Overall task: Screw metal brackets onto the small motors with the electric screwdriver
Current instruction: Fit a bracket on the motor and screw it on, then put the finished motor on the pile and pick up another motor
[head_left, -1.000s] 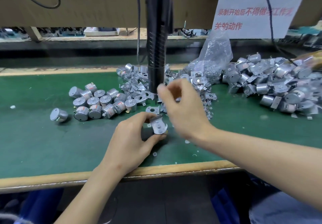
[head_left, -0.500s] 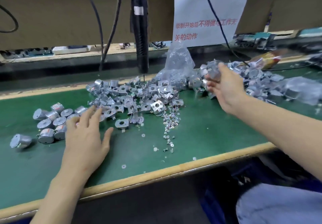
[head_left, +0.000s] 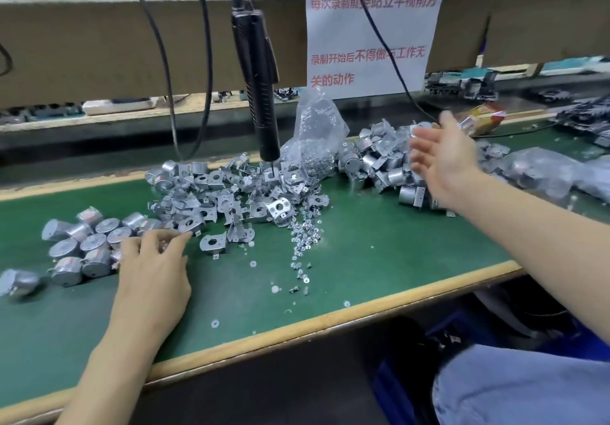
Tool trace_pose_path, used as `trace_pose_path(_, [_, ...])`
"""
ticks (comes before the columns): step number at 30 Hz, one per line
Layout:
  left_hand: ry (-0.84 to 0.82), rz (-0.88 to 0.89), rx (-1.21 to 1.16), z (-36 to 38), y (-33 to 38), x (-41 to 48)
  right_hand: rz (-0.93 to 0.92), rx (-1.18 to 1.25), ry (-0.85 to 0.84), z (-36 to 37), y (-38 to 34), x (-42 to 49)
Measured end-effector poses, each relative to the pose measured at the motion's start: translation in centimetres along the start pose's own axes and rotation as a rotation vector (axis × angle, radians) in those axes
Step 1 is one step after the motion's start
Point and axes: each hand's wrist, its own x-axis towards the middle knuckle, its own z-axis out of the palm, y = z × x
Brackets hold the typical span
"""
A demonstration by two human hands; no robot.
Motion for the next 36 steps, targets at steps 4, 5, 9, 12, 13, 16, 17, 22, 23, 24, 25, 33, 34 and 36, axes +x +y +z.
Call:
trace_pose_path(4, [0.007,-0.012,-0.027,-0.2,-0.2,-0.1,-0.248,-0.391,-0.345,5.0,2.0,-3.6])
trace_pose_path(5, [0.002,-0.013,-0.047,-0.3,-0.2,-0.2,-0.327,-0.479,-0.436,6.1,2.4,-4.5])
trace_pose_path(9, [-0.048,0.008,-0.182,-1.4,0.0,-0.5,-0.416,-0.538,-0.636,10.4,2.8,-7.6])
trace_pose_path(12, [-0.115,0.039,-0.265,-2.2,0.6,-1.0,-0.373,-0.453,-0.699,13.1,2.3,-9.1])
trace_pose_path(13, [-0.147,0.049,-0.293,-2.4,0.8,-1.1,-0.357,-0.418,-0.715,13.8,2.1,-9.5])
trace_pose_path(16, [-0.233,0.085,-0.394,-2.8,0.8,-1.4,-0.334,-0.328,-0.775,15.7,1.9,-10.5])
trace_pose_path(17, [-0.251,0.101,-0.420,-2.9,0.8,-1.4,-0.336,-0.306,-0.803,16.3,2.0,-10.8])
trace_pose_path(22, [-0.302,0.135,-0.501,-3.3,0.8,-1.2,-0.306,-0.270,-0.928,18.7,2.3,-11.9])
trace_pose_path(23, [-0.298,0.131,-0.503,-3.3,0.8,-1.2,-0.307,-0.278,-0.935,19.1,2.3,-12.1])
trace_pose_path(24, [-0.295,0.124,-0.500,-3.3,0.8,-1.1,-0.320,-0.289,-0.937,19.5,2.3,-12.2])
trace_pose_path(25, [-0.292,0.114,-0.496,-3.2,0.8,-1.1,-0.339,-0.295,-0.935,19.8,2.3,-12.4])
trace_pose_path(33, [-0.251,0.094,-0.505,-3.1,0.9,-1.2,-0.361,-0.076,-0.875,19.9,3.0,-13.0])
trace_pose_path(34, [-0.250,0.096,-0.505,-3.1,0.9,-1.3,-0.358,-0.046,-0.872,19.7,3.1,-12.9])
trace_pose_path(36, [-0.244,0.092,-0.501,-3.0,0.9,-1.3,-0.335,-0.024,-0.883,19.1,3.4,-12.7])
